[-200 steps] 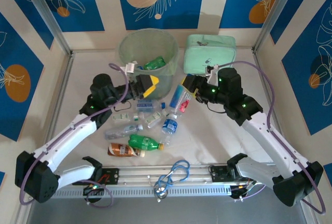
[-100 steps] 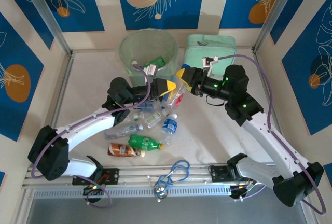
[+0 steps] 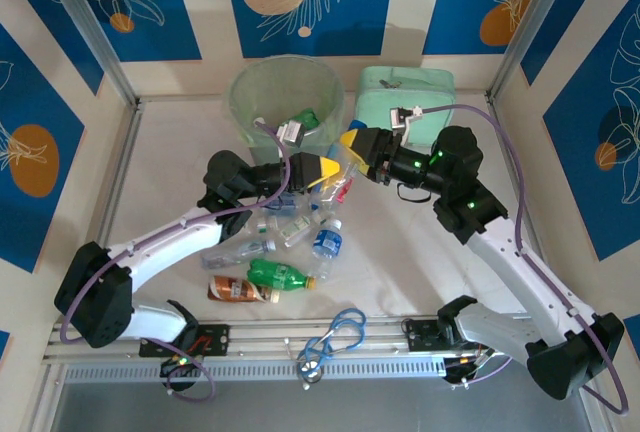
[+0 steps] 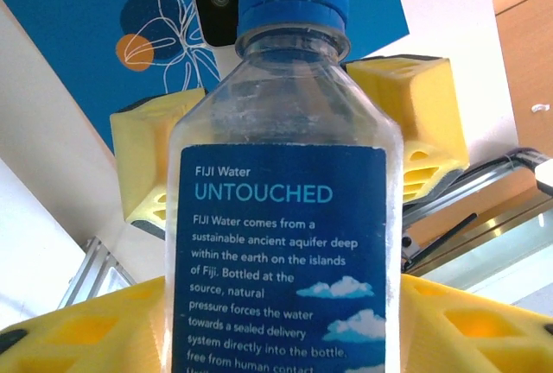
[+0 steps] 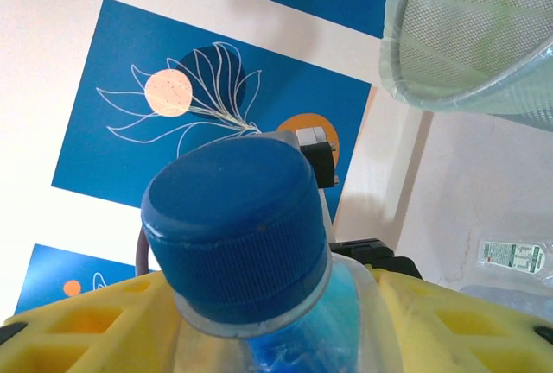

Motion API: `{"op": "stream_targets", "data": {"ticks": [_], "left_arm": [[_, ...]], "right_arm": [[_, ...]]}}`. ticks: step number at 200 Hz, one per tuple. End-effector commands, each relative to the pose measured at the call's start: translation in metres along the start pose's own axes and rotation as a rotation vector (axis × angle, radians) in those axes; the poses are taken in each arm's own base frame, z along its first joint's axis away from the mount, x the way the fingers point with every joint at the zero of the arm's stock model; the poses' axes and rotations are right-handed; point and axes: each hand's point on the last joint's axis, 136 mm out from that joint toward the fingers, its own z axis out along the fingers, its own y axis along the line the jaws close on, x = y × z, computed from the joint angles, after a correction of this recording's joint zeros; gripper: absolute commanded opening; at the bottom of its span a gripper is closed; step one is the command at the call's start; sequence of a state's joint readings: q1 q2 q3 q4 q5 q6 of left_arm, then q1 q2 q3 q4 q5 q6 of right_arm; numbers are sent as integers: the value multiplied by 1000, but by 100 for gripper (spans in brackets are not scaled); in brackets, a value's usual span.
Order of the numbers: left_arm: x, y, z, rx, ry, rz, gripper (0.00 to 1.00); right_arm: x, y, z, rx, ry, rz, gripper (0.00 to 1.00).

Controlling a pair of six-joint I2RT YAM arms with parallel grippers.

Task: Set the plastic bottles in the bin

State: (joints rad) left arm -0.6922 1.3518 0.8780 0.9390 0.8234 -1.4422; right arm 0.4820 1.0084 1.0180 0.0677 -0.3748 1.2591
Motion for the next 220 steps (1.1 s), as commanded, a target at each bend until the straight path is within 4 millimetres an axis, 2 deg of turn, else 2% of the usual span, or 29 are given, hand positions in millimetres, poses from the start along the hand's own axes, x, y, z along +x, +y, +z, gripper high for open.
{"op": "stream_targets", "data": {"ticks": [1, 39, 47, 57, 66, 74, 99, 116, 135, 153, 171, 183, 198, 220], "left_arm": [[2, -19, 2, 58, 17, 68, 58], [2, -15, 2, 31, 17, 83, 53], [2, -14, 2, 17, 18, 86, 52], [2, -11, 2, -5, 21, 95, 52], [1, -11, 1, -25, 23, 109, 52], [0, -11, 1, -49, 28, 120, 52], [-14, -11, -8, -152, 12, 186, 53], [-32, -23, -13, -179, -19, 227, 54], [-61, -25, -22, -255, -73, 246, 55], [-94, -17, -38, -390, -144, 261, 54], [-132, 1, -63, -587, -237, 268, 51], [-153, 7, -76, -678, -274, 299, 51], [-177, 12, -85, -769, -306, 329, 51], [-200, 26, -90, -839, -319, 362, 51]], "right_arm": [[3, -2, -4, -3, 0, -3, 60], [3, -5, -6, 14, -7, -3, 64], [3, -7, -8, 33, -15, -7, 71], [-1, -11, -14, 79, -38, -16, 89], [-7, -17, -23, 141, -74, -19, 100], [-16, -24, -34, 212, -117, -23, 99], [-34, -64, -79, 520, -236, 14, 99], [-37, -90, -103, 661, -254, 72, 99], [-29, -105, -113, 711, -244, 104, 99], [-19, -117, -114, 717, -231, 128, 100], [-9, -126, -114, 721, -214, 150, 100], [-2, -131, -111, 718, -197, 158, 99], [5, -136, -108, 722, -174, 162, 98], [14, -142, -104, 737, -148, 163, 98]]}}
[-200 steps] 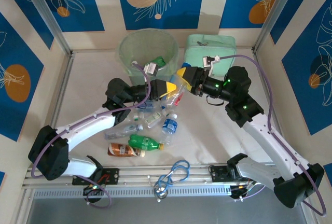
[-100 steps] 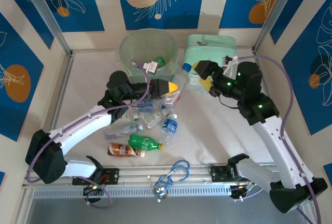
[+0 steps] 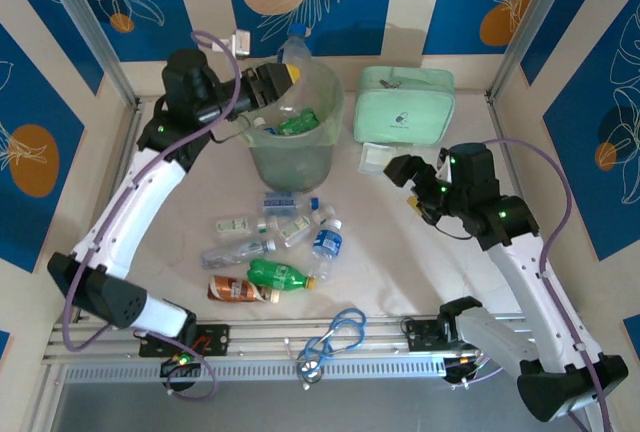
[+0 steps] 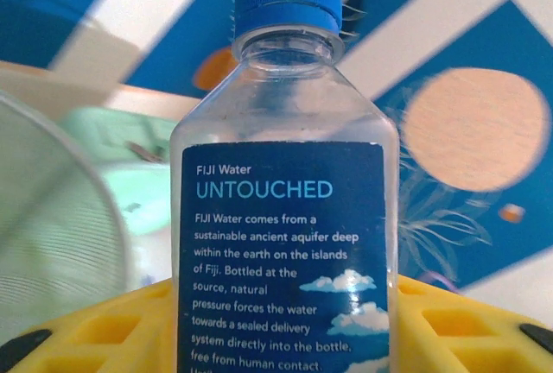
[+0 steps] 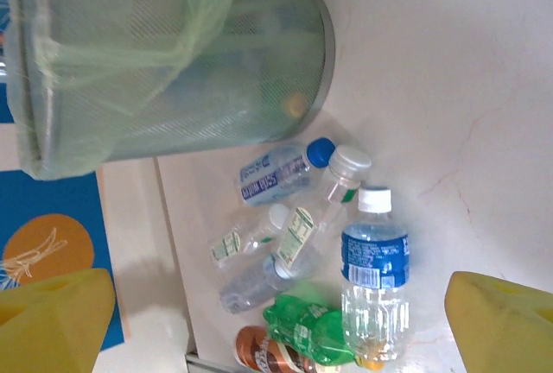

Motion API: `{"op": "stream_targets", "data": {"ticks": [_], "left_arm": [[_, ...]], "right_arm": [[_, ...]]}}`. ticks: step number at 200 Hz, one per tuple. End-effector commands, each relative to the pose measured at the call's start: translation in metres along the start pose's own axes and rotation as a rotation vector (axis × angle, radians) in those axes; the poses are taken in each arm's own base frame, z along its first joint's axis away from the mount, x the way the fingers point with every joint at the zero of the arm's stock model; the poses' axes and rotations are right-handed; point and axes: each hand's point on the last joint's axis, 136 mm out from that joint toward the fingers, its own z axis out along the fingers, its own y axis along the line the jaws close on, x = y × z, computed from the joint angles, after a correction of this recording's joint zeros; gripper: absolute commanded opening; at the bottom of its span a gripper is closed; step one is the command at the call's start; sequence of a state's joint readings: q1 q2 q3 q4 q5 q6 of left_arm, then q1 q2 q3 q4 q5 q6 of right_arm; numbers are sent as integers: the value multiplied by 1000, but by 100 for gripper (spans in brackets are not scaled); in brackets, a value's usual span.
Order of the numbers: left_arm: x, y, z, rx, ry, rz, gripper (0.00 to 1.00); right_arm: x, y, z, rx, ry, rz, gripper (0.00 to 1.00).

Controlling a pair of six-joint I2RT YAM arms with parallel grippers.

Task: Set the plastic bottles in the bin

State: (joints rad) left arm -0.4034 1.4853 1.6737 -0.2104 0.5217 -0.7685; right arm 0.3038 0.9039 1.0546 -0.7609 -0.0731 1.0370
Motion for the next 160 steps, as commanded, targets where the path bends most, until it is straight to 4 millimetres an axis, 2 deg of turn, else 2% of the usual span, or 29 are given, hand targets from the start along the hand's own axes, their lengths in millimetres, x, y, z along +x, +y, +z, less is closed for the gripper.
{"op": "stream_targets", "data": {"ticks": [1, 41, 63, 78, 107, 125, 137, 160], "left_arm": [[2, 49, 9, -202, 36, 48, 51], [8, 99, 28, -325, 77, 55, 53], [11, 118, 25, -406, 79, 69, 73], [8, 116, 21, -422, 76, 95, 82], [-10, 114, -2, -537, 40, 186, 92], [-18, 126, -24, -659, 26, 233, 94], [-19, 139, -37, -721, 37, 224, 93], [-10, 166, -54, -792, 87, 174, 82]], "right_arm": [[9, -6, 1, 17, 11, -6, 98], [17, -8, 5, 22, 28, -14, 98], [18, -9, 5, 25, 31, -20, 98], [18, -10, 5, 28, 32, -22, 98], [18, -11, 6, 31, 34, -27, 98], [19, -11, 6, 33, 35, -25, 98], [19, -13, 6, 36, 37, -25, 98], [20, -15, 7, 44, 38, -27, 98]]}}
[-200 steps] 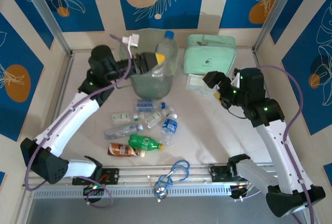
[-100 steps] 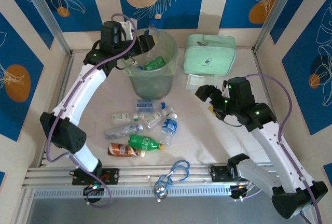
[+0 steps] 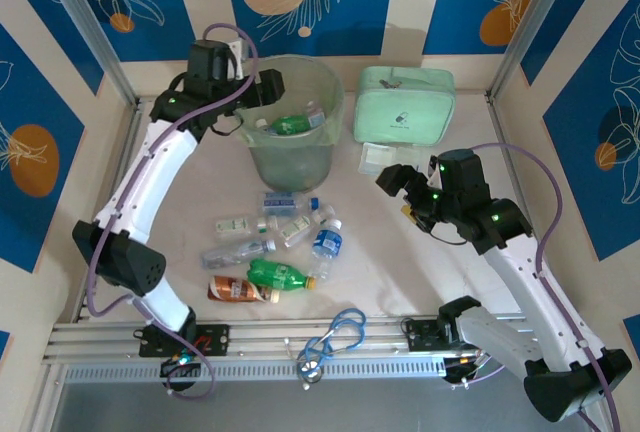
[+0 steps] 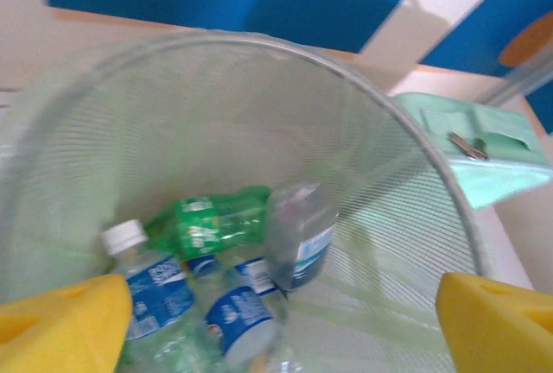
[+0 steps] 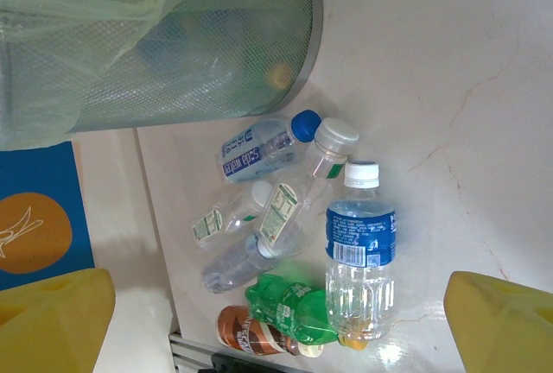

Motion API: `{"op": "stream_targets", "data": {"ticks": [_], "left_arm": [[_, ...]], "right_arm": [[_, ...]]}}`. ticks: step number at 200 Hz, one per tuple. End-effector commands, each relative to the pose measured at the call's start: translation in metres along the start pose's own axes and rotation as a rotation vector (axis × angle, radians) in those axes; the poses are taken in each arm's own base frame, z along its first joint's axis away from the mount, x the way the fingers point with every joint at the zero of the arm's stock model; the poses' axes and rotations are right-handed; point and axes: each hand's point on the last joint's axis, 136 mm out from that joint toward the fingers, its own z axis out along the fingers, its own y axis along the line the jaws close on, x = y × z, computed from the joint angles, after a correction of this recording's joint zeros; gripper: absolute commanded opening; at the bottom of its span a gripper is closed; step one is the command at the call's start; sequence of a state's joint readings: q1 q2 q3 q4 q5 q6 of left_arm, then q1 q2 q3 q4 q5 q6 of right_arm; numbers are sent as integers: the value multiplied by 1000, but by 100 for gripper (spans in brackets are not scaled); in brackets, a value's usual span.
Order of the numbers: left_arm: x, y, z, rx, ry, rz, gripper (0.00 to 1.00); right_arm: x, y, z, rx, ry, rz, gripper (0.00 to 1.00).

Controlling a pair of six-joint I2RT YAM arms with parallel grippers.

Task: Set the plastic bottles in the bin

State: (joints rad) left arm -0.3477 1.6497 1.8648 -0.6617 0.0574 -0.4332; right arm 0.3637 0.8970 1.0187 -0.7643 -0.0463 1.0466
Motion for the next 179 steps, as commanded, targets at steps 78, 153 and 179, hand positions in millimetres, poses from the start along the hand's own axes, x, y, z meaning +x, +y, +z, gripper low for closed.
{"op": "stream_targets", "data": {"ticks": [78, 153, 179], "left_arm": [[56, 83, 13, -187, 233, -45, 59], [69, 72, 20, -112, 283, -76, 35], [71, 68, 17, -88, 289, -95, 28]], "right_arm": [[18, -15, 13, 61, 33, -28, 96], [21, -14, 17, 77, 34, -44, 96], [21, -15, 15, 79, 31, -45, 95]]}}
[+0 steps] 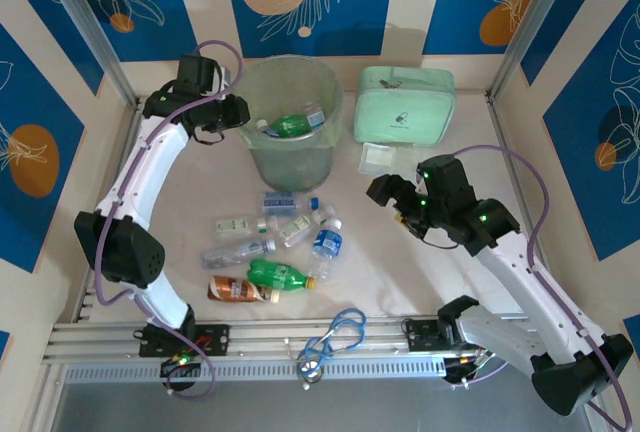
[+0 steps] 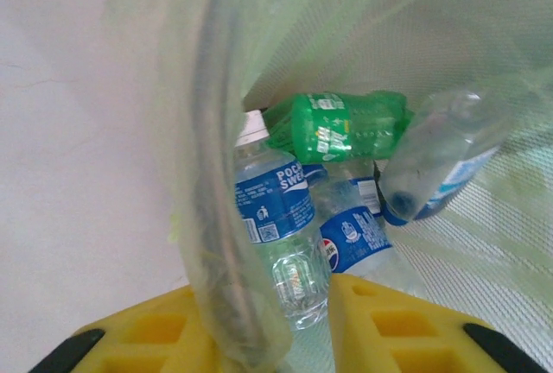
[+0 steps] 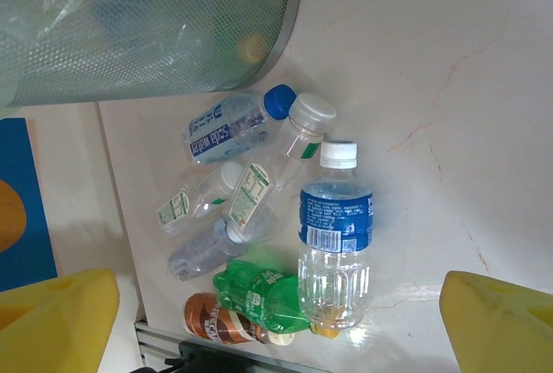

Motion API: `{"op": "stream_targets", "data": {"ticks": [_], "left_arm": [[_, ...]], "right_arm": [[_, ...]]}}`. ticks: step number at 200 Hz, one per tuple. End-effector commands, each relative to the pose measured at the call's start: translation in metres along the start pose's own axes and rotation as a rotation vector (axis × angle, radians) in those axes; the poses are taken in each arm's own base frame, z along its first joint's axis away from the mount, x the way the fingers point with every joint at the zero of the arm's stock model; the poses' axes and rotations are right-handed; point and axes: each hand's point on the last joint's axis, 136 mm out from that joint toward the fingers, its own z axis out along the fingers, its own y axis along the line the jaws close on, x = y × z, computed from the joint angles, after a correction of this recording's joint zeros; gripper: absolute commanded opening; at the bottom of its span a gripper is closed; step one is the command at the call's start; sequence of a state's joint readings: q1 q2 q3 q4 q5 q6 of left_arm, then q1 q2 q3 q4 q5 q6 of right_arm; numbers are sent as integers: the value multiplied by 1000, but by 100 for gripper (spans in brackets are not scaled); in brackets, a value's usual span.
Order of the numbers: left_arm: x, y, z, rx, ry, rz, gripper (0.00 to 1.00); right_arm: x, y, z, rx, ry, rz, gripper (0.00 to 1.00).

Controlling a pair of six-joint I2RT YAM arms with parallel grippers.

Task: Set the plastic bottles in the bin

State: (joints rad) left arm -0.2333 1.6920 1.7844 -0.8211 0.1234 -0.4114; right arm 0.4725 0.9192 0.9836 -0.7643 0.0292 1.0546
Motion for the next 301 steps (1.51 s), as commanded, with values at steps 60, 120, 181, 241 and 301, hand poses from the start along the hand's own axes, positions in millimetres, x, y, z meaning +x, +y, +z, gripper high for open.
{"op": "stream_targets", "data": {"ticks": [60, 120, 181, 241, 301], "left_arm": [[20, -18, -14, 103, 73, -44, 23], [30, -35, -26, 174, 91, -111, 42], [34, -41, -29, 224, 73, -167, 67], [19, 3, -83, -22, -117, -110, 94], [30, 1, -155, 35, -285, -44, 100]], "right_arm": [[1, -6, 1, 18, -13, 11, 95], [1, -4, 4, 15, -9, 8, 95], [18, -25, 23, 135, 27, 18, 94], [52, -30, 79, 239, 150, -5, 100], [70, -39, 127, 329, 239, -22, 96]]}}
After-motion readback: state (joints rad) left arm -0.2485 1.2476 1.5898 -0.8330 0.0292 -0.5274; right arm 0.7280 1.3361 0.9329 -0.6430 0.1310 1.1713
